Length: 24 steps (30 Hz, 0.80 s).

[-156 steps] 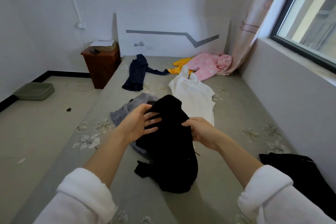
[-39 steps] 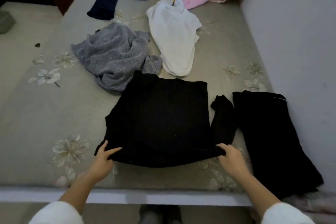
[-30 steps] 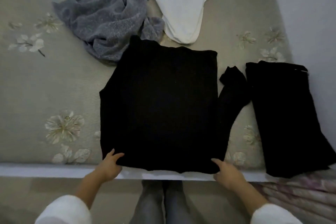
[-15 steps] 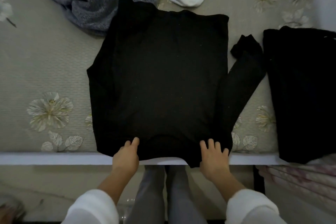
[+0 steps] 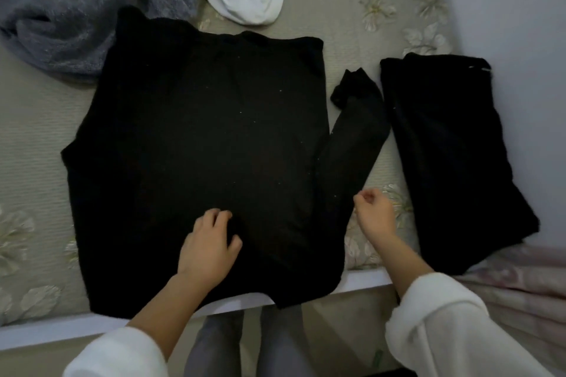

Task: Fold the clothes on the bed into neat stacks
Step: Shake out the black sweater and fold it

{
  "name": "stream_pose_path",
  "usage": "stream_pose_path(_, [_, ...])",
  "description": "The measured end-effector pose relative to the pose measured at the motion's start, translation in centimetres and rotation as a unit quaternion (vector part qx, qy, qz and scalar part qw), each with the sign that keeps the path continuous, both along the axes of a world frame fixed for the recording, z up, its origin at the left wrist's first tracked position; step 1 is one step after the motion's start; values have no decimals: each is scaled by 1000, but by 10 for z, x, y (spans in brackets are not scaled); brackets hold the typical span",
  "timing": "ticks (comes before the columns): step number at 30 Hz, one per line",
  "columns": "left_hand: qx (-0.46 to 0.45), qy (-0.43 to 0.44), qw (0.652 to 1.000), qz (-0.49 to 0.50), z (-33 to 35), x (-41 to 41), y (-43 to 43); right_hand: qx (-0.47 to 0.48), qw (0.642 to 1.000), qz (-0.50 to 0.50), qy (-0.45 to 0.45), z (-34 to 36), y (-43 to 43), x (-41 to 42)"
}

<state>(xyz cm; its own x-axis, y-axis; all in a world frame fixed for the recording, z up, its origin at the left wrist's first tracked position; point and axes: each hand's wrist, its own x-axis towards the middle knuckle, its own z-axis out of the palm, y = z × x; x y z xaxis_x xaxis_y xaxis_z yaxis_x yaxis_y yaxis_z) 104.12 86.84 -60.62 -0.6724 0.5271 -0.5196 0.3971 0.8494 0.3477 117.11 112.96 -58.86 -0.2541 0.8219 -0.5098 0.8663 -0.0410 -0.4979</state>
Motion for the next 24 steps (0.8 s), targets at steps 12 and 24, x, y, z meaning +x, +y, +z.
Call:
stream_pose_path(12, [-27,-50,989,-138,-47,96,100,-53,993,-102,13,-50,81,-44])
stream_pose_path(24, [15,-103,991,-80,-25,98,112,-395,734,-277,477,81,107,21])
